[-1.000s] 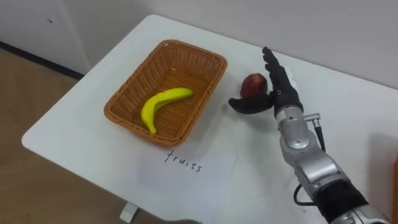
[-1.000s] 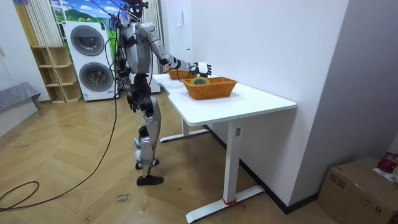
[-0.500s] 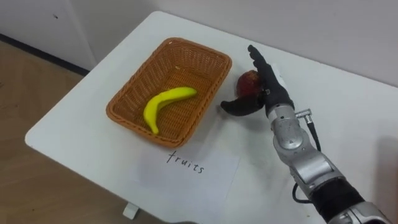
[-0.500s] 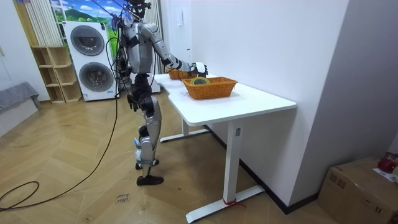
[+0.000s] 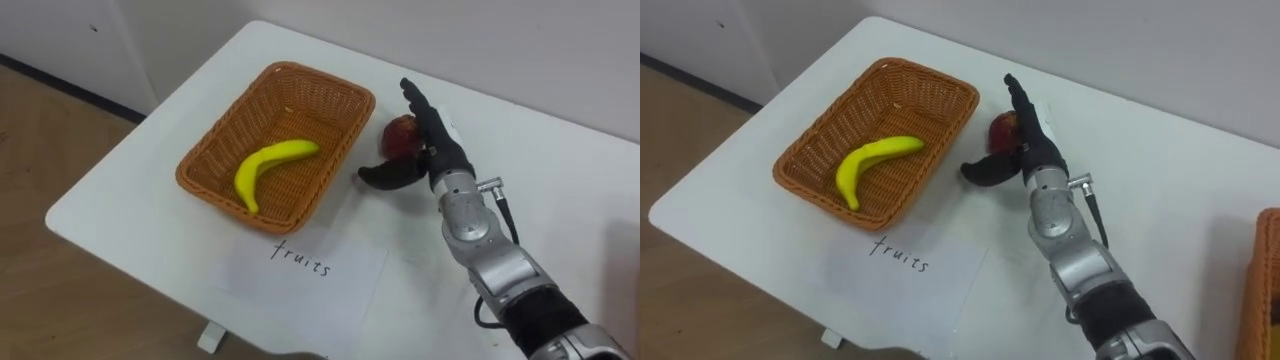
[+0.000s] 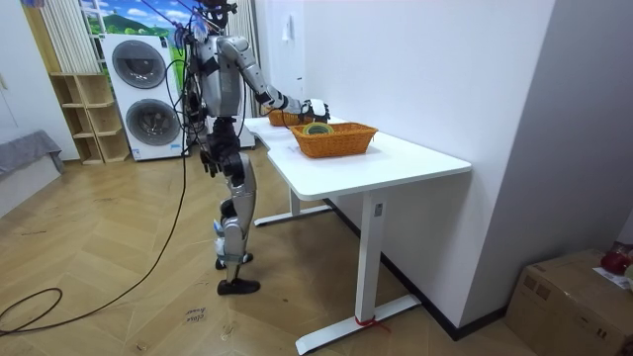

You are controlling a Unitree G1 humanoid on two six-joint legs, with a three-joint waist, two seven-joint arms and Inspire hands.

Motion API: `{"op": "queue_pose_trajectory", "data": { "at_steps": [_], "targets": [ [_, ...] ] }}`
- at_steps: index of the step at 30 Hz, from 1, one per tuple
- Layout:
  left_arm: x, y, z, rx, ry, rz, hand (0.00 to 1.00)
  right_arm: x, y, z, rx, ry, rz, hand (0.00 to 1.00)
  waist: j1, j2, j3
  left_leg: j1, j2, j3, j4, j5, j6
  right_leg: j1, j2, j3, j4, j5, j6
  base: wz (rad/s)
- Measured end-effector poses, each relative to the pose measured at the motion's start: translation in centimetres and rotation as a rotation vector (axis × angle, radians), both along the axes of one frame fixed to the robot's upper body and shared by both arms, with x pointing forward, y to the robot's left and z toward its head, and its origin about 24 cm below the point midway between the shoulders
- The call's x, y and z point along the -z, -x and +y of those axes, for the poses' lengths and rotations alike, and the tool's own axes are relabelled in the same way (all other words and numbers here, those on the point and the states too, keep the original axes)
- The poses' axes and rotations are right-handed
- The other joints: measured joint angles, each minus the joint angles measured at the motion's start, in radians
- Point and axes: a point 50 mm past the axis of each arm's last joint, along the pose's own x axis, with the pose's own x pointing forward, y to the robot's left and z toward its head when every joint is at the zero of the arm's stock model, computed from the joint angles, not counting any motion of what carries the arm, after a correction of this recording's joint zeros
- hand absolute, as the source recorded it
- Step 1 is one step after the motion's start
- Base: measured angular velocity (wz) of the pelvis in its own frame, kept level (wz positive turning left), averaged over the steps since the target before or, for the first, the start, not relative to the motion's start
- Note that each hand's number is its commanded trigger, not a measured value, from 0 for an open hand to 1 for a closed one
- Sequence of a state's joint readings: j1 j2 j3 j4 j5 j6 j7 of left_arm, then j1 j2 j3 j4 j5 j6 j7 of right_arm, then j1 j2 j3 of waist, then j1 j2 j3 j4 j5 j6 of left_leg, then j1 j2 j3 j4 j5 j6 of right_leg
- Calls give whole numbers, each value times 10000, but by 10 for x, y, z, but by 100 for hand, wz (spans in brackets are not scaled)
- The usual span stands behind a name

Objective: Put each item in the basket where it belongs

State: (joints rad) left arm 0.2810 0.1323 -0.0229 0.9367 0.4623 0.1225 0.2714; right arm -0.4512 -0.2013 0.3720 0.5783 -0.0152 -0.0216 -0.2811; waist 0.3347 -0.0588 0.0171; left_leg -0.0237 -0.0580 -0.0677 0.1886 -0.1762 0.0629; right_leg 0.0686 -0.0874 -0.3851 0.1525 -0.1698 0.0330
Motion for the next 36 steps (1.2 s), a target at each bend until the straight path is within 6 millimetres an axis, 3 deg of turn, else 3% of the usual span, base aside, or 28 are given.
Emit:
{"op": "queue_pose_trajectory", "data": {
  "at_steps": [20,28,36],
  "targets": [
    [1,5,1,-256,39,171,0,21,4,-19,391,34,1090,0,3,8,8,9,-2,-1,6,0,0,17,-2,-15,-9,0,0,0],
    [1,6,3,-200,42,263,0,22,4,-22,70,198,1297,0,12,-188,16,-2,-7,-33,14,-1,-1,8,-3,-53,-8,0,0,0],
    [0,4,7,-128,83,288,0,26,3,-30,-169,295,1559,0,3,-249,11,-10,-17,-134,19,-2,-1,12,-11,-171,-2,0,1,3]
  ]
}}
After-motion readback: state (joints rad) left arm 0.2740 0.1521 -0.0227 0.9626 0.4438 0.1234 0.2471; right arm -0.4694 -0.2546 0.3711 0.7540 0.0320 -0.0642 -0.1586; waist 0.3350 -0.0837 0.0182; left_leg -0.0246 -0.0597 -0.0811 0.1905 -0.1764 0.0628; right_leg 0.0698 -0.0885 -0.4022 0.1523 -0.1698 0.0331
